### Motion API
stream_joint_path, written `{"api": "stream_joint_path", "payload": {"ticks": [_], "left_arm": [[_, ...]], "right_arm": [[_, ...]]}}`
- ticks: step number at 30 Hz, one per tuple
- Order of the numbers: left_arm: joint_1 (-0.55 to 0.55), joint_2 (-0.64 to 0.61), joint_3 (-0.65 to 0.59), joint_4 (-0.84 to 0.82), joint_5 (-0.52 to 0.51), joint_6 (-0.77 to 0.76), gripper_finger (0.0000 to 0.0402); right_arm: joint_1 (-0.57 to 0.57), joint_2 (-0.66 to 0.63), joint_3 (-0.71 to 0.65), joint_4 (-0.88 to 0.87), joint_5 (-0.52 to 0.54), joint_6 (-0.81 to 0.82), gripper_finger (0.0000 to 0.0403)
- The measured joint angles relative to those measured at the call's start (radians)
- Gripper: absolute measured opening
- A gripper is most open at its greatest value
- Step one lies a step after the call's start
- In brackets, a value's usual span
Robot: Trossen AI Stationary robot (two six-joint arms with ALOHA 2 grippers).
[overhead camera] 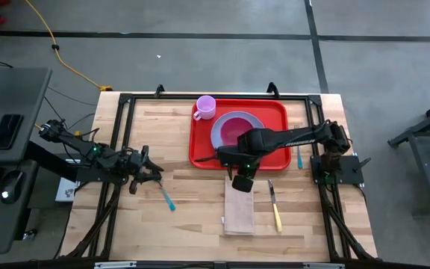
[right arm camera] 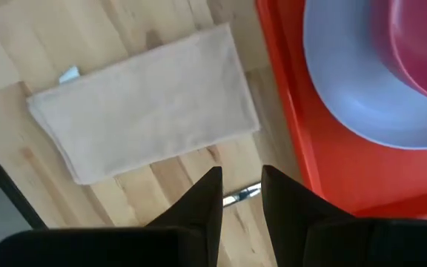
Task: Set up tray
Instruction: Put the white napkin to the right of the blue plate on the red serving tray
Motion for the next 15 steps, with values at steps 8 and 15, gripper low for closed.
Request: {"api": "stream_joint_path", "payload": {"ticks": [8,15], "left_arm": [[0.000,0.000,0.000,0.007,0.065,-0.005,0.0166],[0.000,0.000,0.000,0.012,0.075,-0.005,0.0166]], "right_arm": [[0.034,0.001,-0.171,0.179,-0.034,0.016,0.0086],[-0.010,0.003,-0.324,0.185,-0.047,0.015,0.0131]]}}
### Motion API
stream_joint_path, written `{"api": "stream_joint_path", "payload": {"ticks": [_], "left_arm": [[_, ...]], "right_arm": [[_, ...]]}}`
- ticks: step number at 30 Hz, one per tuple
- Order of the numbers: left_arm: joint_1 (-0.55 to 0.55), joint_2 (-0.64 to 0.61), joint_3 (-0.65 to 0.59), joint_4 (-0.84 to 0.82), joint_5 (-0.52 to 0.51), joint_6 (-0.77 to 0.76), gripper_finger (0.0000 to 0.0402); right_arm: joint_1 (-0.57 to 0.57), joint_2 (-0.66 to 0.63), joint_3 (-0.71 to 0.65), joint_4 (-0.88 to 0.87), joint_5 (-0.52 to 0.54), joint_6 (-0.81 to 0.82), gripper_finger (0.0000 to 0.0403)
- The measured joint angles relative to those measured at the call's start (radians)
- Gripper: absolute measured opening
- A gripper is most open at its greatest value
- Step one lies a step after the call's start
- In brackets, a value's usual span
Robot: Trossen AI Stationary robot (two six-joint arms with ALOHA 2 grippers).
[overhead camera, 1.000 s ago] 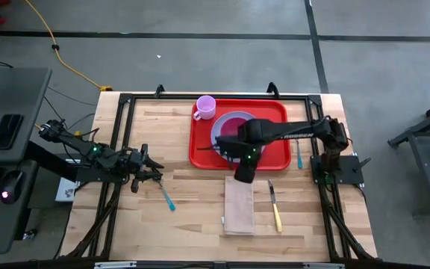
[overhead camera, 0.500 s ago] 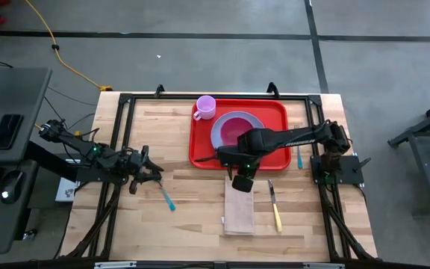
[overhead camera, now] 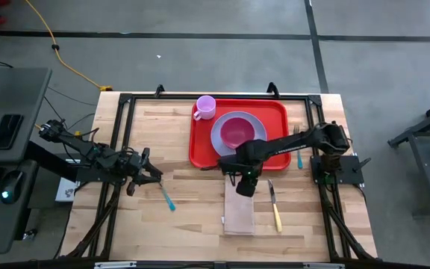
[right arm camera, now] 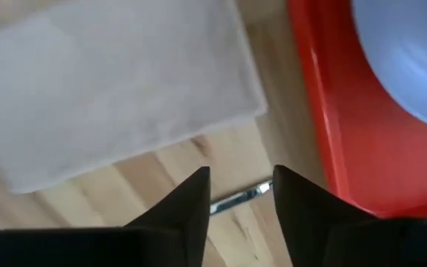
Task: Set up tray
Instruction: Put the white napkin to the right of the blue plate on the red serving tray
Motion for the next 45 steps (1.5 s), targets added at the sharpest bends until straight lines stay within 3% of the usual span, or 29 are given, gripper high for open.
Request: {"api": "stream_joint_path", "payload": {"ticks": [10,19,45], "left_arm": [[0.000,0.000,0.000,0.001,0.000,-0.004,0.0166],[0.000,0.000,0.000,0.001,0.000,-0.004,0.0166],[0.000,0.000,0.000,0.002,0.019,-0.026,0.0166]], "right_arm": [[-0.031,-0.001,-0.152,0.201,-0.154,-0.002,0.0173],[-0.034,-0.001,-0.168,0.251,-0.035,-0.003,0.0163],[-0.032,0.017,-0.167,0.360,-0.048,-0.082,0.0182]]}}
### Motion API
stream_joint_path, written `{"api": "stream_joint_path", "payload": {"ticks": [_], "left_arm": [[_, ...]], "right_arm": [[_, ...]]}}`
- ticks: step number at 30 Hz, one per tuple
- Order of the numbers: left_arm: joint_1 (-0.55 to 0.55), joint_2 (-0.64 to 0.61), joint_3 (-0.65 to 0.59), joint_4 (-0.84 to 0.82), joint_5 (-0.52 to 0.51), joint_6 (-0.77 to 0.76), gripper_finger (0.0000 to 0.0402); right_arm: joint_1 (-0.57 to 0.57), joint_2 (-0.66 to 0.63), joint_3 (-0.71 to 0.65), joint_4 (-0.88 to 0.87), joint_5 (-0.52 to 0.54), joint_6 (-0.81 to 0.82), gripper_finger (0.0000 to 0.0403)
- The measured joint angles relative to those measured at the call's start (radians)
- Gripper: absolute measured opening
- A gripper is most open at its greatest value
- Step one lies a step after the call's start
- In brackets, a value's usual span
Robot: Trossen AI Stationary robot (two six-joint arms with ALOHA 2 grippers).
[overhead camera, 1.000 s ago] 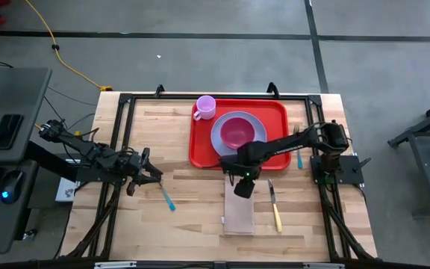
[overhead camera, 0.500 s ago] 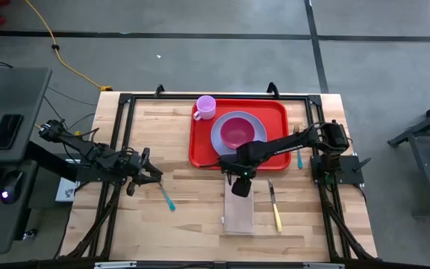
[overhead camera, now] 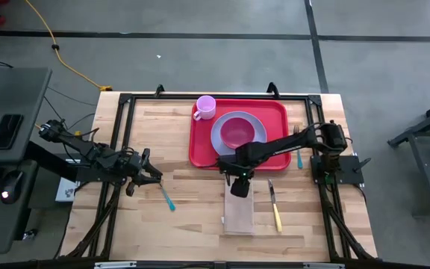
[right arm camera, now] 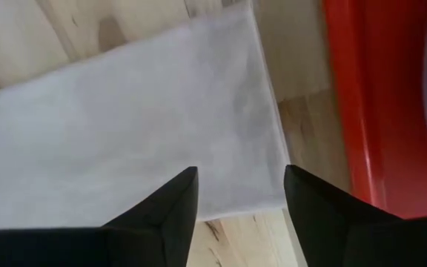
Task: Set up tray
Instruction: Put the white napkin to the right of the blue plate on the red serving tray
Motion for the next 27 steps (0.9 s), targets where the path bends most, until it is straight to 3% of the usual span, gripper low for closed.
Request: {"api": "stream_joint_path", "payload": {"ticks": [27], "left_arm": [[0.000,0.000,0.000,0.007,0.014,0.000,0.0166]], "right_arm": [[0.002,0.081,0.000,0.026,0.003,-0.019,0.0185]]}}
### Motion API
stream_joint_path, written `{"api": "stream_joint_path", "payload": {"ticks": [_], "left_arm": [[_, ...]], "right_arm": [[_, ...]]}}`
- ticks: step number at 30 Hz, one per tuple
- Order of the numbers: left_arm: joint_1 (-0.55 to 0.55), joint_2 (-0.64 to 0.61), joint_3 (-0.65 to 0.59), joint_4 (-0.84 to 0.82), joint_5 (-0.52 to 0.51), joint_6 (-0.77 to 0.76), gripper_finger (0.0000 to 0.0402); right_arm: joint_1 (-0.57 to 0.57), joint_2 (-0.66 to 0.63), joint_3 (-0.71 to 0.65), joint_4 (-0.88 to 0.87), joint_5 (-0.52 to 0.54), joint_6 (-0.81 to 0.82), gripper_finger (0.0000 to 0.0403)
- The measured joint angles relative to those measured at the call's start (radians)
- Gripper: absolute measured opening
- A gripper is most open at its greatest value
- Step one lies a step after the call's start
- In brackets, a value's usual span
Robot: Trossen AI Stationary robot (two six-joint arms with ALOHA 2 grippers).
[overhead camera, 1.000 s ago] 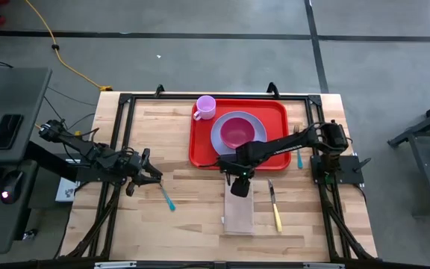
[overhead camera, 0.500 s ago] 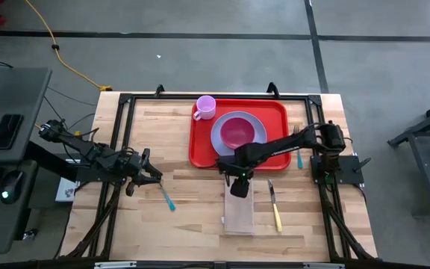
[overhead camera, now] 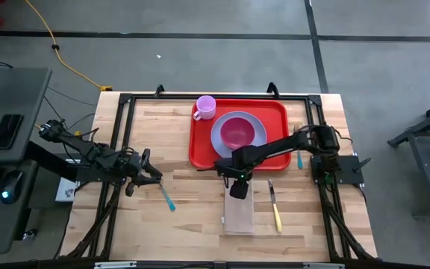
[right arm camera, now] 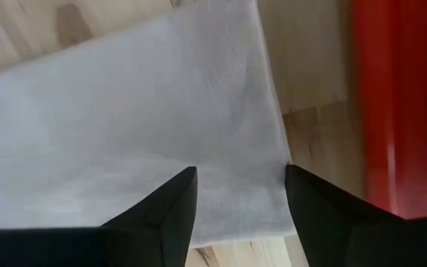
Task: Set up tray
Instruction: Put the white napkin to the right of the blue plate on the red serving tray
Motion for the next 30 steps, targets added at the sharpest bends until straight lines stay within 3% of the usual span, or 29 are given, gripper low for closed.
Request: {"api": "stream_joint_path", "payload": {"ticks": [14,30], "left_arm": [[0.000,0.000,0.000,-0.001,0.021,-0.002,0.0166],[0.000,0.000,0.000,-0.001,0.020,-0.002,0.0166]], "right_arm": [[0.000,0.018,0.000,0.011,-0.024,0.003,0.0170],[0.013,0.020,0.000,0.012,-0.031,0.004,0.0060]]}}
